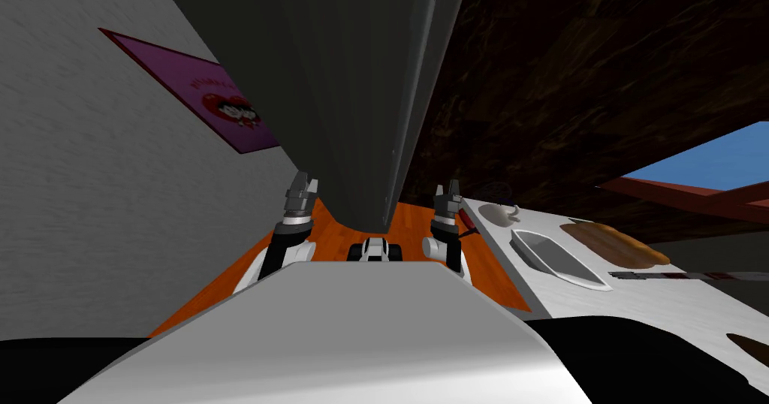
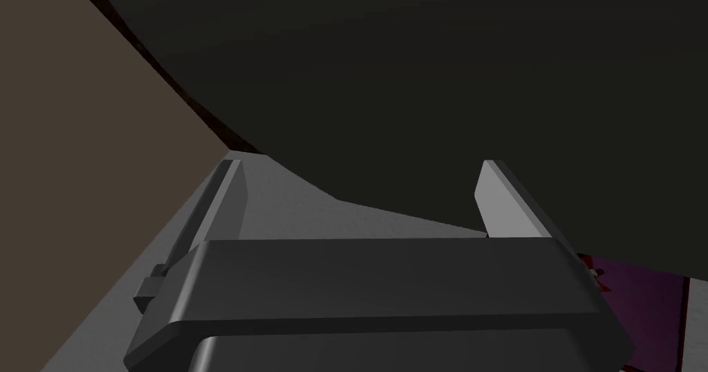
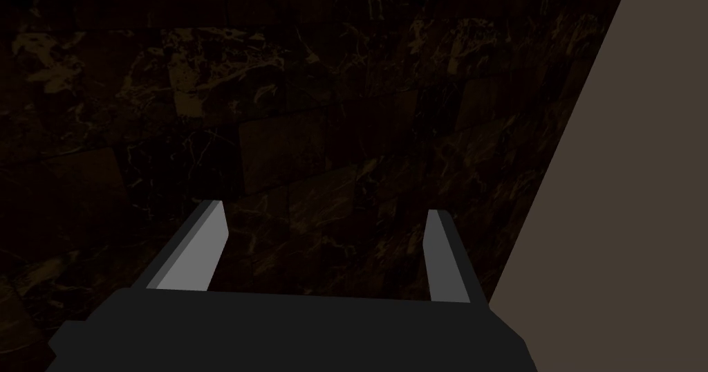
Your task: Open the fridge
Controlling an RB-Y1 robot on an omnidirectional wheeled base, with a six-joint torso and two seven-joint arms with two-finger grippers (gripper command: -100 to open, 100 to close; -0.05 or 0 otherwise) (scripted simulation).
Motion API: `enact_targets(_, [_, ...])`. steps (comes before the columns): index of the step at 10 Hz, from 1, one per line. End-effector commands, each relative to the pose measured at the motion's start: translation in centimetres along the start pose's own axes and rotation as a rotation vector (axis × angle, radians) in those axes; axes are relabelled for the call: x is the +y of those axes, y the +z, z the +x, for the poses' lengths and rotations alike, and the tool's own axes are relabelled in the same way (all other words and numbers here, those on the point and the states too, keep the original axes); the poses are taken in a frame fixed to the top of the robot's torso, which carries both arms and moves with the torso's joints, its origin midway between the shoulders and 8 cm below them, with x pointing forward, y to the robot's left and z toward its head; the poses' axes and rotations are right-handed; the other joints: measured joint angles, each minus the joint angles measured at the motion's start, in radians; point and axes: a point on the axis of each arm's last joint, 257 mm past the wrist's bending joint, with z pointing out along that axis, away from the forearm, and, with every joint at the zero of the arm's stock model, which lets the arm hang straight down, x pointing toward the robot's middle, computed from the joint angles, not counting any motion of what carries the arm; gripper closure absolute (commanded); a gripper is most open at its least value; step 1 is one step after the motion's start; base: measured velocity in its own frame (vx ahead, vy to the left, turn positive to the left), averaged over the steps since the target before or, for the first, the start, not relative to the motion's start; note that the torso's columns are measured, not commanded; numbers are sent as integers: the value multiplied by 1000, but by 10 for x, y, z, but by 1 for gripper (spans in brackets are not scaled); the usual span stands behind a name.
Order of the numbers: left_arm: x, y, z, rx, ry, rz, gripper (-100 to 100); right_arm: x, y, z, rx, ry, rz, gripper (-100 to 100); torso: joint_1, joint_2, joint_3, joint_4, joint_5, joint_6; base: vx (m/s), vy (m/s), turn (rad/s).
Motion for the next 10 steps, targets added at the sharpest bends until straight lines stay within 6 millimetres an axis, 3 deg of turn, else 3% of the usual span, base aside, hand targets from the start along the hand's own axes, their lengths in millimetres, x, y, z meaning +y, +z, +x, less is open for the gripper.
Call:
enact_targets(1, [11,-4,-9,41,36,-51,-100,0,0,0,0,0,0,0,0,0,0,0,0,0,18,-96,-23])
enact_targets(10, [32,-14,-45,143,159,-200,-100,0,0,0,0,0,0,0,1,0,0,0,0,0,14,-106,-23])
